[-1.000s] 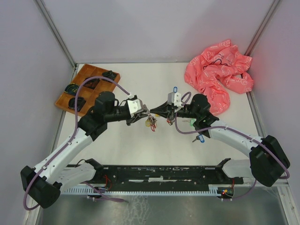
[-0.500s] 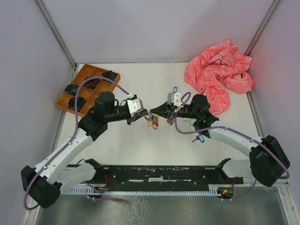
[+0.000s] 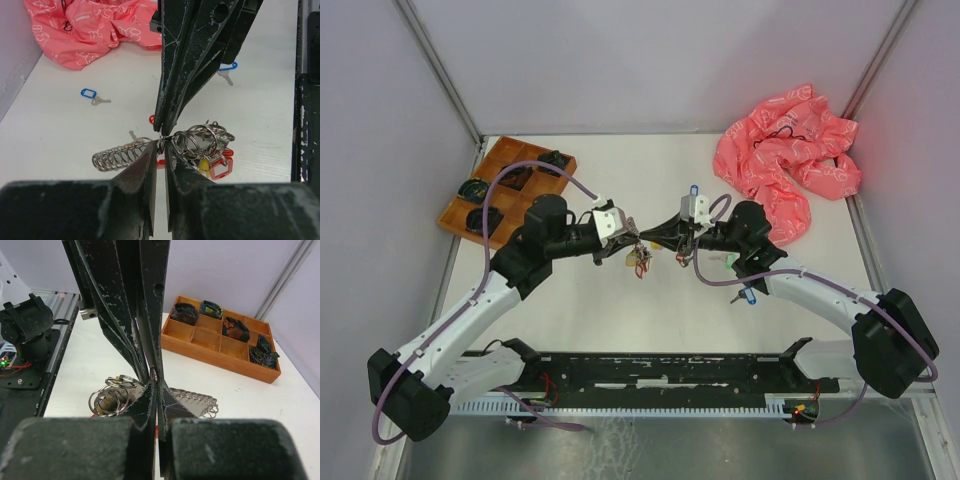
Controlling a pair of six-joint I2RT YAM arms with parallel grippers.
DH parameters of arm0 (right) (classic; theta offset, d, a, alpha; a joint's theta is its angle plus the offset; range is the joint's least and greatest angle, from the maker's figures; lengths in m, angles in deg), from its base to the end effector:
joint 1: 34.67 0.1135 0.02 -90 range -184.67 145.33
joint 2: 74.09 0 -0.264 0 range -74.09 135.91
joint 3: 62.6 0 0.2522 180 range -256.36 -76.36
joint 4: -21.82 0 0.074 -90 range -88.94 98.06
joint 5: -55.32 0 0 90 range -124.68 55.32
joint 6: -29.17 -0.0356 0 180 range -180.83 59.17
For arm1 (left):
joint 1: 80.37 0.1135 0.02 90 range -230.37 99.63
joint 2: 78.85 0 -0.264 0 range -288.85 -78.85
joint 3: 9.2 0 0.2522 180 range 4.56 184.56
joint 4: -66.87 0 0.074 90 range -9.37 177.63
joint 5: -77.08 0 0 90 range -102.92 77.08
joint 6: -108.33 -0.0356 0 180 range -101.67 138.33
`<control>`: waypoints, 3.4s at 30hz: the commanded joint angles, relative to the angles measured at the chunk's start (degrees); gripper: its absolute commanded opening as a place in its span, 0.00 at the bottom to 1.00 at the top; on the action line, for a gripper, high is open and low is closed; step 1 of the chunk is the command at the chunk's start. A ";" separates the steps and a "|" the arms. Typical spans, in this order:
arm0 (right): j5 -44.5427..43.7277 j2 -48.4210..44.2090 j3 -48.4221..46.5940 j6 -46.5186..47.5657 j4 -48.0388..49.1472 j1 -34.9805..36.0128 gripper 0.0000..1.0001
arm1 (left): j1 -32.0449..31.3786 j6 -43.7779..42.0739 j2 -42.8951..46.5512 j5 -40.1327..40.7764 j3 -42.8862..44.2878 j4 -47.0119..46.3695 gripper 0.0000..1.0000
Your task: Put the keys on the keyring
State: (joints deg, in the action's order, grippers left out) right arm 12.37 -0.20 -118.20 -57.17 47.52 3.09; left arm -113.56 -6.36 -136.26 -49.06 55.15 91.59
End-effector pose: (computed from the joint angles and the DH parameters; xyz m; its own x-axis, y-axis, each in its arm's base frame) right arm 0.2083 0.1943 0.3007 0.1650 0.0728 -0.9836 -0.9825 0.0991 -0.1575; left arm 0.1776 -0.1413 0.3350 0.1488 0.3058 -0.9404 0.9354 0.2649 0.2341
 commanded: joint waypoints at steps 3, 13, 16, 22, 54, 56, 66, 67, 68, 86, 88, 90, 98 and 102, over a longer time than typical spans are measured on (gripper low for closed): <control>2.82 -0.70 -1.13 -2.65 6.59 0.22 0.01 | 0.23 1.84 -0.60 -0.38 0.20 -3.09 0.16; 2.92 -1.12 -1.10 -0.55 1.16 0.21 0.01 | 0.31 1.13 0.92 0.33 0.12 -3.96 0.03; 1.29 -2.41 -0.70 0.44 -1.51 0.23 0.08 | 0.30 -0.27 1.23 1.95 0.32 -2.11 0.03; -5.04 -5.36 -2.49 2.70 -18.38 0.21 0.35 | 0.27 -2.91 1.15 6.76 1.24 2.45 0.03; -49.90 7.88 -13.89 -16.78 -60.70 -0.38 0.78 | 0.38 5.86 -1.39 26.21 0.28 7.09 0.03; -51.50 9.05 -15.08 -17.34 -61.68 -0.44 0.76 | 0.82 6.36 -1.49 26.94 0.15 7.04 0.03; -57.63 10.14 -15.47 -26.60 -72.24 -4.36 0.67 | 2.48 8.92 -3.73 26.34 0.54 6.11 0.03; -58.93 9.42 -14.85 -27.93 -73.31 -4.67 0.66 | 2.54 8.95 -3.76 26.42 0.48 5.97 0.03; -60.27 8.61 -14.21 -29.36 -74.54 -4.98 0.65 | 2.61 9.06 -3.92 26.65 0.42 5.92 0.03; -58.63 0.75 2.07 -45.42 -78.05 -13.76 0.60 | 2.81 9.09 -5.22 28.93 0.82 6.61 0.03; -57.50 1.05 3.33 -45.63 -76.02 -14.65 0.65 | 2.76 9.09 -5.19 28.96 0.86 6.65 0.03; -56.25 1.25 4.09 -45.03 -74.19 -15.09 0.68 | 2.74 9.10 -5.15 28.90 0.85 6.62 0.03; -48.30 3.00 4.97 -44.13 -70.02 -15.07 0.66 | 2.77 9.10 -5.60 28.84 1.07 6.84 0.03; -45.82 3.66 4.90 -44.70 -66.58 -14.04 0.64 | 2.74 9.20 -5.74 28.91 1.08 6.84 0.03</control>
State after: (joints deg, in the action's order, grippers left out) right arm -37.90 1.90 -113.46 -100.97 -24.52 -11.88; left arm -111.17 0.96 -142.07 -20.49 54.41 101.55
